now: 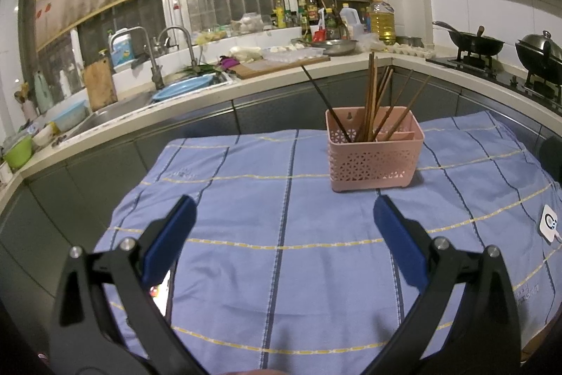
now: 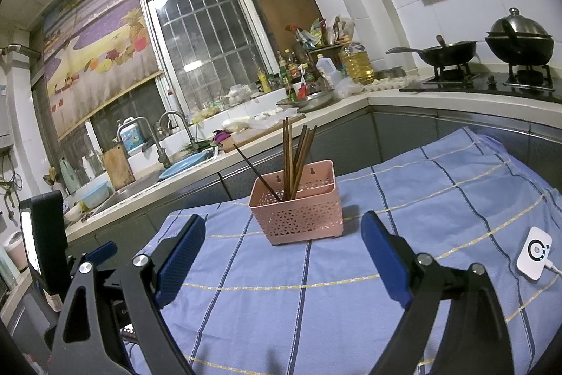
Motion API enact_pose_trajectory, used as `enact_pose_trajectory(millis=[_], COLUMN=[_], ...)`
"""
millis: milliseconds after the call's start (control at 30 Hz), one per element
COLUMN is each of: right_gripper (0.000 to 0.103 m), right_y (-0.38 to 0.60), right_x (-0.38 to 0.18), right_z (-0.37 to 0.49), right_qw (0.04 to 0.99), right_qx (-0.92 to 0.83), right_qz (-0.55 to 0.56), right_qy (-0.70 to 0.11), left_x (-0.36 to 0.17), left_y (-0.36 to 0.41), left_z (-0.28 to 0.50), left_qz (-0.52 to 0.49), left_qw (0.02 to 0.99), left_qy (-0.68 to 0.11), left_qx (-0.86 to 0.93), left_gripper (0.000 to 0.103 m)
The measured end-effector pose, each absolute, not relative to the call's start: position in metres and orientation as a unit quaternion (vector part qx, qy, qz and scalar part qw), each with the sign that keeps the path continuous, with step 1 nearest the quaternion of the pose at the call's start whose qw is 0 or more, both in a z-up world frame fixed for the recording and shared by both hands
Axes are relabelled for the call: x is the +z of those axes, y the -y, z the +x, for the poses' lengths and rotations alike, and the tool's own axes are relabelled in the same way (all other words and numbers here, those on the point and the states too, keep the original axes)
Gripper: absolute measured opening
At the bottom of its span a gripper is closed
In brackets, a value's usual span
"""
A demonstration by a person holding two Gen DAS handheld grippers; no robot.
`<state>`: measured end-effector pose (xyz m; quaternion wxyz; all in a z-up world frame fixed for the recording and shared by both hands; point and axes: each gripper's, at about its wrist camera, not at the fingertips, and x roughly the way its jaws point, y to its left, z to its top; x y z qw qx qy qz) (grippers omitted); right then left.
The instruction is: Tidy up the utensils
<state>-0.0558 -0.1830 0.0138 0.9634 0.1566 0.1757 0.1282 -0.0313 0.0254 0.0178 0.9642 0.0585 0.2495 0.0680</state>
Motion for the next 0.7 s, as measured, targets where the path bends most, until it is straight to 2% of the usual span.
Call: enact_pose_trajectory(millis=[700], right_gripper=[0.089], right_y=[0.1834], right_x=[0.014], right_z=[-0.0557], right_qw=[0.963], right_qx=[0.128], right_qz=[0.157], right_qy=[-0.176], left_x=[0.0205], left_y=[-0.0253], left_z=[-0.0311], left_qz=[0.058], left_qw=[0.964], left_qy=[-0.25], left_qx=[0.066], left_gripper=[0.097])
